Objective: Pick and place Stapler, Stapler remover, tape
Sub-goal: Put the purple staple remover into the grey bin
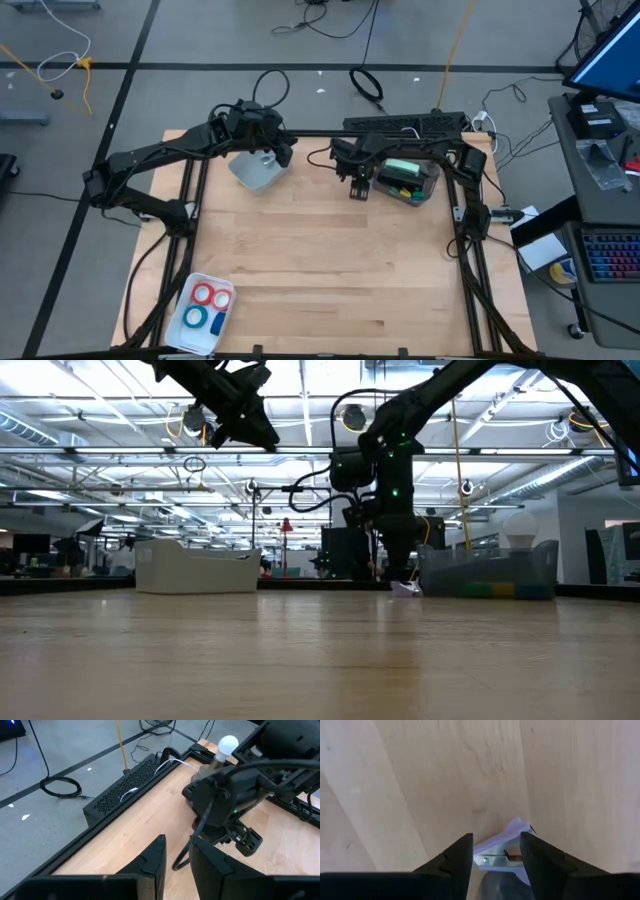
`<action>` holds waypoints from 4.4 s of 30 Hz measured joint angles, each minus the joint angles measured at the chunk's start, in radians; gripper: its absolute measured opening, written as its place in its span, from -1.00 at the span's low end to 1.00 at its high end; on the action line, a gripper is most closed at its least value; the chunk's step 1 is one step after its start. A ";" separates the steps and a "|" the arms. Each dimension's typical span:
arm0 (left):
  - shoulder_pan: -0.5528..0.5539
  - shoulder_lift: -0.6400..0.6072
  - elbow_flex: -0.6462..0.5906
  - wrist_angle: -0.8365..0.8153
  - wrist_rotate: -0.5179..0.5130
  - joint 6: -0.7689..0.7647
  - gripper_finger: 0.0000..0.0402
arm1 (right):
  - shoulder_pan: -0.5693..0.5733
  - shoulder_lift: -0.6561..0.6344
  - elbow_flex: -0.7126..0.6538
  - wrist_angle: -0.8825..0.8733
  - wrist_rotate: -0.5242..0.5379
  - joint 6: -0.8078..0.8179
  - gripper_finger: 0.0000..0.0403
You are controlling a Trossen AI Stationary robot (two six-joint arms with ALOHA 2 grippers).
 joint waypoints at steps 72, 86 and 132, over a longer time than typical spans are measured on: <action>-0.112 0.000 0.000 0.169 0.272 0.038 -0.56 | -0.073 -0.390 0.092 0.887 -0.493 0.314 -1.00; -0.064 0.000 0.000 0.215 0.333 0.014 -0.56 | -0.072 -0.390 0.091 0.851 -0.582 0.277 -1.00; -0.081 0.134 0.001 0.325 0.394 -0.034 -0.56 | -0.022 -0.390 0.092 0.560 -0.518 0.009 -1.00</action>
